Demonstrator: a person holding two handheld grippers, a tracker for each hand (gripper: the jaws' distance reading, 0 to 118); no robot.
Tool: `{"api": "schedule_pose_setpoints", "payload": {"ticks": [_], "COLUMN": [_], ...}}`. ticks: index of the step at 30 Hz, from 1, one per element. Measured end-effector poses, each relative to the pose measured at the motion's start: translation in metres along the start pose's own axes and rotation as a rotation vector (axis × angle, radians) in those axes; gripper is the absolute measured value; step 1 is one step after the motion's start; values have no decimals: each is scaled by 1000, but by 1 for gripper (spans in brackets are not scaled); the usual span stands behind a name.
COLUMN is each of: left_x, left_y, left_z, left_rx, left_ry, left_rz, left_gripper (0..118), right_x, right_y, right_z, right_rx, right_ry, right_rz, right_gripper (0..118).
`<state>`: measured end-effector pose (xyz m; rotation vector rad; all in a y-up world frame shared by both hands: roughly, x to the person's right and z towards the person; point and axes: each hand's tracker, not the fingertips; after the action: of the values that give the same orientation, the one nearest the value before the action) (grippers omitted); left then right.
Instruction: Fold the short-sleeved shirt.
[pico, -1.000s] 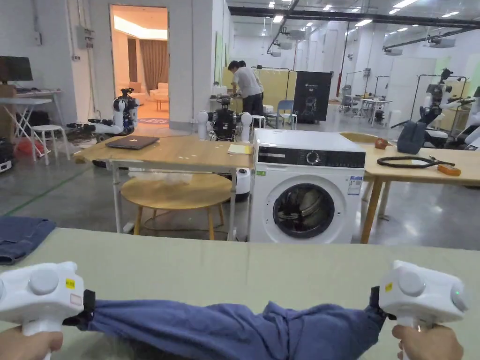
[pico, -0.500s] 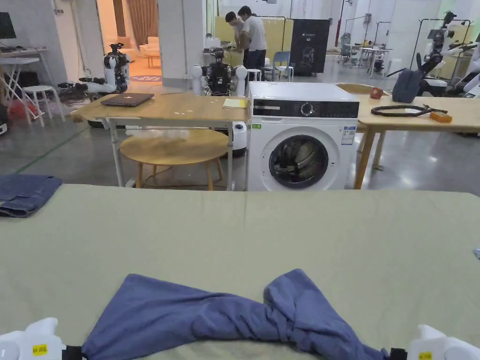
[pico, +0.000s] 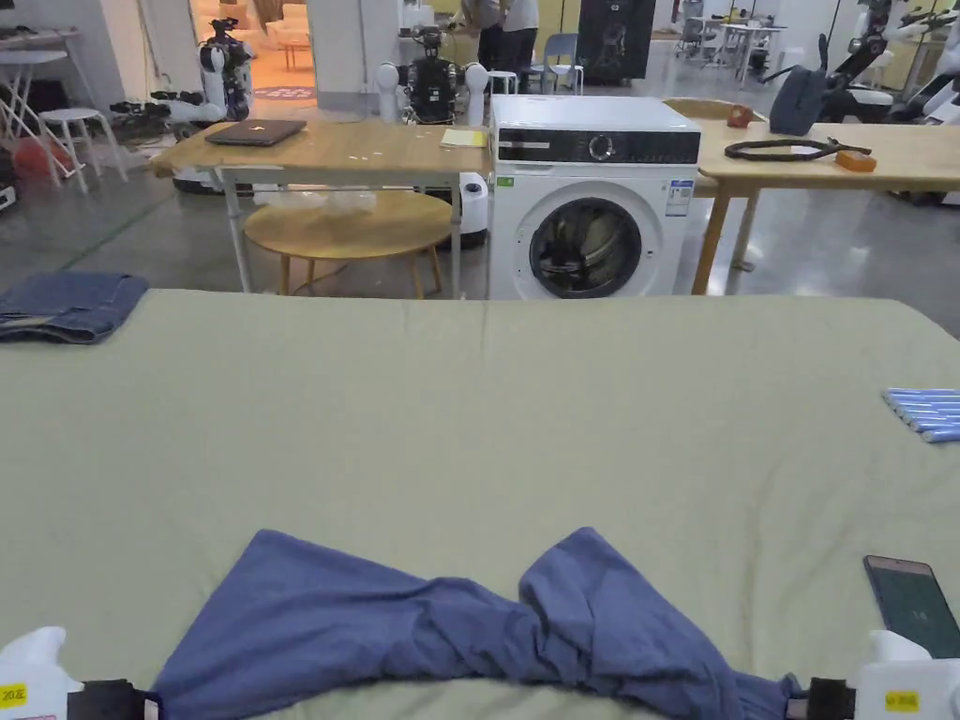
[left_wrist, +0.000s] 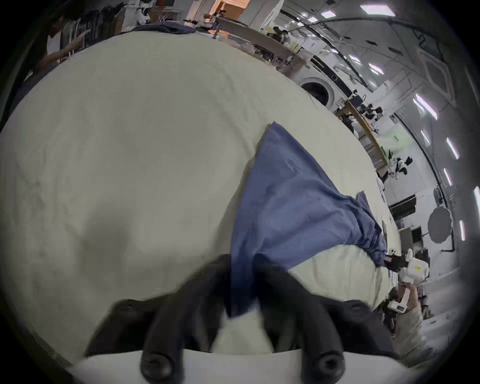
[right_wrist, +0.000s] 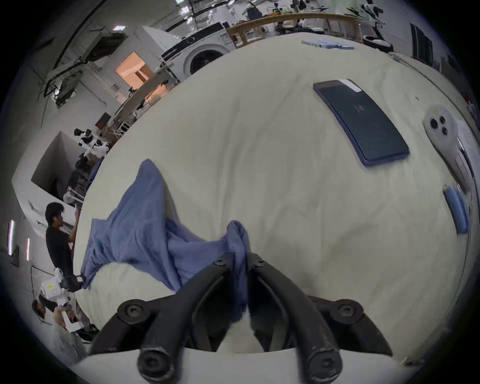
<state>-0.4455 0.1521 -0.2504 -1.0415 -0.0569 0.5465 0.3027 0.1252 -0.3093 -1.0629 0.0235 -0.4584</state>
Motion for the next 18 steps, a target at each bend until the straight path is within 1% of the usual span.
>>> {"api": "schedule_pose_setpoints", "payload": {"ticks": [1, 2, 3, 4, 5, 6, 7, 9, 10, 11, 12, 13, 14, 15, 16, 17, 18], "left_x": [0, -1, 4, 8, 13, 23, 24, 47, 59, 76, 92, 106, 119, 128, 134, 136, 139], "left_y": [-4, -6, -10, -10, -9, -8, -3, -7, -11, -19, -27, -34, -43, -53, -62, -68, -74], "left_z": [4, 10, 17, 27, 36, 48, 54, 74, 83, 89, 96, 100, 102, 102, 102, 103, 102], "left_rx": [0, 3, 15, 51, 84, 112, 149, 225, 248, 265, 295, 323, 338, 376, 376, 369, 373], "left_ry": [12, 20, 26, 22, -4, -31, -48, -97, -121, -128, -105, -74, -32, 1, -20, -63, -104], "left_rz": [7, 19, 40, 58, 64, 52, 29, -36, -72, -123, -184, -239, -305, -337, -357, -354, -324], "left_gripper": [91, 95, 97, 97, 97, 97, 97, 96, 89, 76, 57, 19, 0, 0, 0, 0, 0], "right_x": [0, -9, -10, -12, -18, -30, -41, -62, -69, -76, -84, -91, -102, -110, -116, -120, -127], "right_y": [-2, -15, -15, -14, -14, -20, -21, -26, -29, -32, -38, -43, -53, -63, -73, -79, -88], "right_z": [6, 18, 26, 38, 52, 70, 81, 101, 106, 112, 119, 126, 135, 139, 139, 141, 144], "right_rx": [28, 78, 117, 144, 210, 255, 263, 288, 305, 314, 311, 314, 333, 373, 423, 430, 426], "right_ry": [-72, -125, -116, -106, -75, -46, -26, 24, 48, 81, 138, 189, 222, 199, 163, 155, 172], "right_rz": [20, 52, 74, 100, 94, 101, 122, 163, 170, 177, 185, 199, 216, 229, 255, 249, 296], "right_gripper": [96, 102, 107, 107, 111, 111, 111, 111, 111, 111, 109, 91, 54, 0, 0, 0, 0]}}
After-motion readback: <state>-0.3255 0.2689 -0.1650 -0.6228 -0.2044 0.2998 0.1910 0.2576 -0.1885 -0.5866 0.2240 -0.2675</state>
